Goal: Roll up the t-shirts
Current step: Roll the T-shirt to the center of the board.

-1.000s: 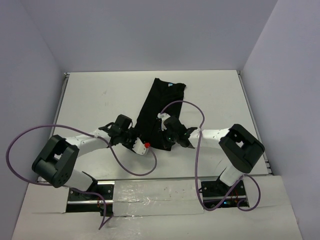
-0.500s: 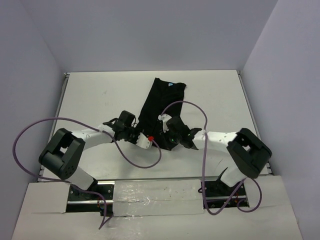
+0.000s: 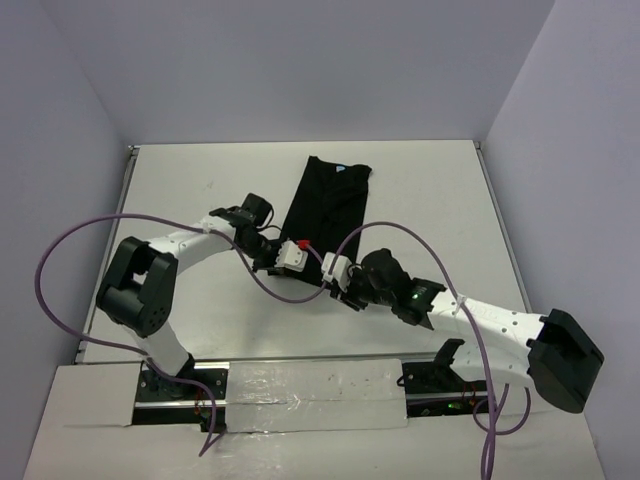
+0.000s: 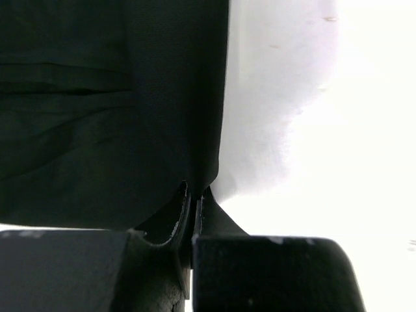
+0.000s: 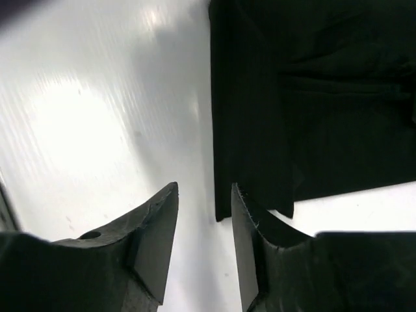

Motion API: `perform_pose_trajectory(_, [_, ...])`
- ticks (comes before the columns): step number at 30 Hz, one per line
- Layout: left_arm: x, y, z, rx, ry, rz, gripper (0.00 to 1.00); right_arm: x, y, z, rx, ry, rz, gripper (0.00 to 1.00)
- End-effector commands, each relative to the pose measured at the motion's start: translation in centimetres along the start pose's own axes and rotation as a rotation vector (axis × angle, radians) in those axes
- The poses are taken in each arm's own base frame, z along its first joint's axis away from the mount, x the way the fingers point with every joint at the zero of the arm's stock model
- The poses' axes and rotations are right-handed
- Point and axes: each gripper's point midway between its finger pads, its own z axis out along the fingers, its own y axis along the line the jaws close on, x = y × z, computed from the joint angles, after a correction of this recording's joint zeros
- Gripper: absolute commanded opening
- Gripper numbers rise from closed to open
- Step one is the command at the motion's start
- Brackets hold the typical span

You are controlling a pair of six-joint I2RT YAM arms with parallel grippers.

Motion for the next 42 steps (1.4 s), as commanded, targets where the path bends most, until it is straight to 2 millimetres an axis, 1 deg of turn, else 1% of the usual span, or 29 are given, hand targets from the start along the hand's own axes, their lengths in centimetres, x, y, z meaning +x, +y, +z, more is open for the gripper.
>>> perform_pose_trajectory(1, [-2.2,-2.4,-0.3,0.125,-0.102,-0.118,0.0,0.4,-0.2,-0.1,0.008,-0.032,-0.205,0.46])
perform_pose_trajectory(2, [-2.2,-2.4,-0.2,0.127,-0.108,-0.121,0.0,0.2,-0.5,0.1,0.026,-0.045,-0.211,0.49])
perform_pose_trajectory(3, [-2.3,-2.5,-0.2,0.128,-0.112,-0.126,0.0,0.7,-0.9,0.4,0.046,-0.024,-0.204,0.49])
perform_pose_trajectory(5, [-2.4,-2.3,-0.1,0.123,-0.12,-0.141,0.0,0.9,-1.1,0.8,0.051,-0.007,-0.217,0.51])
perform_pose_trajectory(6, [-2.4,-2.3,-0.2,0.124,-0.124,-0.155,0.0,1.6,-1.2,1.2,0.052,0.02,-0.228,0.53])
perform_pose_trajectory(7, [-2.4,-2.4,-0.1,0.133,-0.128,-0.169,0.0,1.7,-1.8,1.4,0.086,0.026,-0.23,0.57])
perform_pose_trajectory(8, [-2.5,-2.2,-0.1,0.134,-0.132,-0.177,0.0,2.0,-1.9,1.6,0.089,0.041,-0.23,0.58])
perform_pose_trajectory(10, [-2.4,-2.3,0.0,0.15,-0.139,-0.215,0.0,2.9,-1.3,2.1,0.044,0.079,-0.267,0.59])
perform_pose_trajectory(12, [-2.5,-2.0,-0.3,0.174,-0.153,-0.265,0.0,3.3,-0.8,2.0,0.02,0.084,-0.284,0.59])
perform_pose_trajectory(13, [-2.4,-1.6,-0.3,0.18,-0.157,-0.28,0.0,2.7,-0.8,1.4,0.038,0.044,-0.292,0.6])
perform_pose_trajectory(15, [-2.4,-1.5,-0.4,0.181,-0.175,-0.288,0.0,1.6,-1.1,0.4,0.084,-0.026,-0.292,0.61])
perform_pose_trajectory(16, [-2.4,-1.4,-0.4,0.175,-0.179,-0.281,0.0,0.5,-1.6,-0.2,0.126,-0.083,-0.288,0.64])
perform_pose_trajectory(17, [-2.4,-1.2,-0.4,0.171,-0.178,-0.283,0.0,-0.1,-1.9,-1.3,0.162,-0.132,-0.29,0.65])
perform_pose_trajectory(18, [-2.3,-1.1,-0.3,0.17,-0.179,-0.291,0.0,-0.5,-1.8,-1.8,0.166,-0.16,-0.299,0.66])
perform_pose_trajectory(19, [-2.5,-1.0,-0.3,0.172,-0.189,-0.297,0.0,-0.3,-1.5,-2.0,0.163,-0.179,-0.304,0.68])
perform_pose_trajectory(20, [-2.6,-1.0,-0.3,0.174,-0.194,-0.291,0.0,-1.0,-1.0,-2.6,0.149,-0.227,-0.317,0.7])
perform_pose_trajectory(21, [-2.6,-1.1,-0.3,0.178,-0.197,-0.297,0.0,-0.8,-0.6,-2.6,0.133,-0.235,-0.339,0.71])
perform_pose_trajectory(22, [-2.6,-1.2,-0.3,0.183,-0.199,-0.3,0.0,-0.2,-0.2,-2.5,0.114,-0.225,-0.336,0.73])
perform_pose_trajectory(24, [-2.5,-1.3,-0.2,0.185,-0.196,-0.291,0.0,0.9,0.1,-1.8,0.091,-0.177,-0.335,0.73])
perform_pose_trajectory(27, [-2.3,-1.3,-0.1,0.185,-0.191,-0.294,0.0,1.4,0.2,-0.8,0.065,-0.132,-0.38,0.73])
perform_pose_trajectory(29, [-2.3,-1.2,-0.1,0.181,-0.194,-0.292,0.0,1.4,0.1,-0.3,0.055,-0.114,-0.41,0.73])
perform_pose_trajectory(30, [-2.4,-1.3,-0.1,0.182,-0.195,-0.291,0.0,2.1,-0.4,0.3,0.073,-0.077,-0.42,0.73])
perform_pose_trajectory(33, [-2.2,-1.4,0.0,0.183,-0.192,-0.289,0.0,2.7,-1.4,1.2,0.107,-0.027,-0.443,0.73])
perform_pose_trajectory(37, [-2.0,-1.7,0.0,0.189,-0.186,-0.286,0.0,2.5,-1.9,2.0,0.124,-0.011,-0.429,0.73])
perform_pose_trajectory(40, [-2.0,-1.6,0.1,0.187,-0.182,-0.286,0.0,2.1,-2.2,2.0,0.142,-0.011,-0.417,0.72])
perform_pose_trajectory(42, [-1.9,-1.6,0.1,0.187,-0.177,-0.288,0.0,2.2,-2.0,1.8,0.129,0.0,-0.418,0.71])
